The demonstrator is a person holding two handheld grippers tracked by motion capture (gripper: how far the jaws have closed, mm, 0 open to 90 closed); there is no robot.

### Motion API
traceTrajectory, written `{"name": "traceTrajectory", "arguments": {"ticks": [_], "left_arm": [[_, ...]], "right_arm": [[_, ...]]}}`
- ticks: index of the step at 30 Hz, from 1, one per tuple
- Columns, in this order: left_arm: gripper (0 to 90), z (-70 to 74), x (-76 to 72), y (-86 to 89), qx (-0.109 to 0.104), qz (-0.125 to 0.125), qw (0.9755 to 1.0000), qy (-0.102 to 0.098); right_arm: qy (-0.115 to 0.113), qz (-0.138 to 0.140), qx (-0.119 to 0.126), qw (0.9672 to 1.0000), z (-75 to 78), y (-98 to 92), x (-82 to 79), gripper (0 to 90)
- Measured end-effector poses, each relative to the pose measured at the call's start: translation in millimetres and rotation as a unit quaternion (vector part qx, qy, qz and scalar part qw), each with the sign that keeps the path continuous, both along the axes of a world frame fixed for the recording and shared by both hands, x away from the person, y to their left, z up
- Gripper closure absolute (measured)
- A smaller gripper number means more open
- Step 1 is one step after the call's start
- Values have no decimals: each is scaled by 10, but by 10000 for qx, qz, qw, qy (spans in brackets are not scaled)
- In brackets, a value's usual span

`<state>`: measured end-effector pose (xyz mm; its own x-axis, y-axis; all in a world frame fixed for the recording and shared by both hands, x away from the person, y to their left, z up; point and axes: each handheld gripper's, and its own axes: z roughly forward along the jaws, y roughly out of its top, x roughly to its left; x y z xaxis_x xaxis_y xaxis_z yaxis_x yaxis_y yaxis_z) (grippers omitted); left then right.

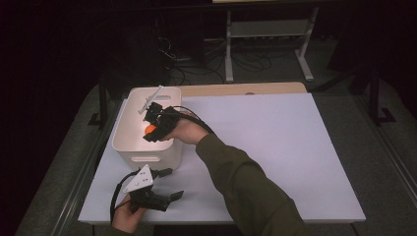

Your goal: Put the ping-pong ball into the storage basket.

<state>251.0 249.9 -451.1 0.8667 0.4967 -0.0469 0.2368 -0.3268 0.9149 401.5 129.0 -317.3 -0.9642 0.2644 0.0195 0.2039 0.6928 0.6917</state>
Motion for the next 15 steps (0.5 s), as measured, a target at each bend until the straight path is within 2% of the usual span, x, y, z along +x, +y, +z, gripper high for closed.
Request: {"name": "traceTrajectory", "arguments": {"ticks": [5,15], "left_arm": [[142,0,0,0,2,0,10000,0],[141,-1,-1,1,-21,4,10000,4]], "right_arm": [[17,-85,46,10000,10,-4,3,394],[-50,-239,271,9993,129,-141,16,357]]}}
